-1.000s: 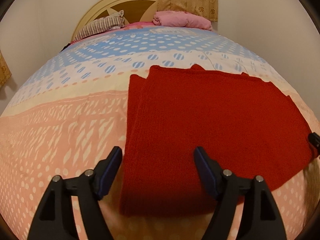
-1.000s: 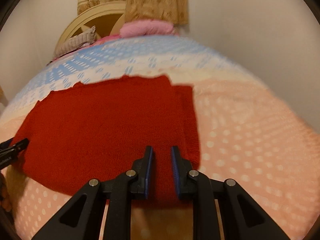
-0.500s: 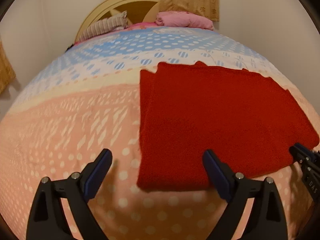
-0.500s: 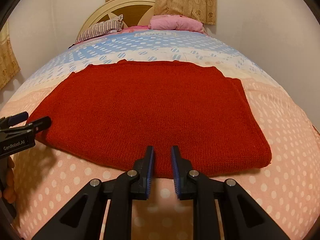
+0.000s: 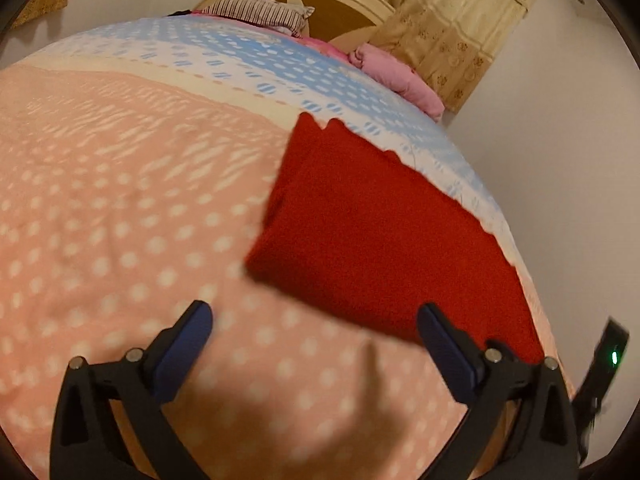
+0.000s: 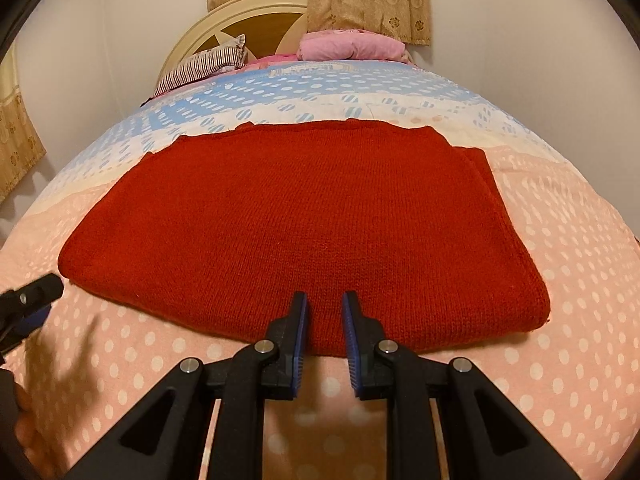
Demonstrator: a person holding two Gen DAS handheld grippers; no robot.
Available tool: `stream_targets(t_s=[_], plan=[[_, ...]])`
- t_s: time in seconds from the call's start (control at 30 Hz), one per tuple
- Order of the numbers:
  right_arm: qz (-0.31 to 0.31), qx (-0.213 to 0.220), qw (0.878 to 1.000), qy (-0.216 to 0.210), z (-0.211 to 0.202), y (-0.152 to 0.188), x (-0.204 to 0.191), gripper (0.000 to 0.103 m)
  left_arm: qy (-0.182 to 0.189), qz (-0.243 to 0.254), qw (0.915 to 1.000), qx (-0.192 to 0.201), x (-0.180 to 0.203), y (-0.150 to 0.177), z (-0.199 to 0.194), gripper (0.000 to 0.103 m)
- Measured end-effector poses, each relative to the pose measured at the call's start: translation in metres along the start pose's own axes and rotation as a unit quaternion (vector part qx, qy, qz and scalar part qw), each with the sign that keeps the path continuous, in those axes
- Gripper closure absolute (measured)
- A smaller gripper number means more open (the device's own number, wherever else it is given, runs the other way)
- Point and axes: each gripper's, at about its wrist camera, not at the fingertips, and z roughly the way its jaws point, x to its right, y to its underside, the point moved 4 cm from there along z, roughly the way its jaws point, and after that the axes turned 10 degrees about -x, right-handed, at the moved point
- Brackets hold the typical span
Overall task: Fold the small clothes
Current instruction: 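Grasp the side edge of the folded sweater with the left tool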
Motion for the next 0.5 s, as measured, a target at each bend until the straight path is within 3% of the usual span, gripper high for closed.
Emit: stream_targets(t_s=[0.33, 0.4, 0.47, 0.5], plan=[[0.002, 0.0, 1.0, -0.003, 0.0, -0.001, 0.0, 0.085, 0.076, -0.057, 0.9955, -0.003, 0.016, -0.072, 0.047, 0.0], [0.002, 0.0, 1.0, -0.002, 0.0, -0.001, -0.001, 0.085, 0.076, -0.05, 0.9958, -0.002, 0.016, -0.075, 0.049, 0.012], [-0.003, 0.002, 1.0, 0.004, -0.002, -0.002, -0.003, 0.085, 0.064, -0.029, 0.9975, -0.005, 0.016, -0.074, 0.051, 0.038], [-0.004, 0.005, 1.0, 0.004, -0.005, -0.004, -0.004, 0.085, 0.062, -0.027, 0.9977, -0.004, 0.015, -0.072, 0.051, 0.044]])
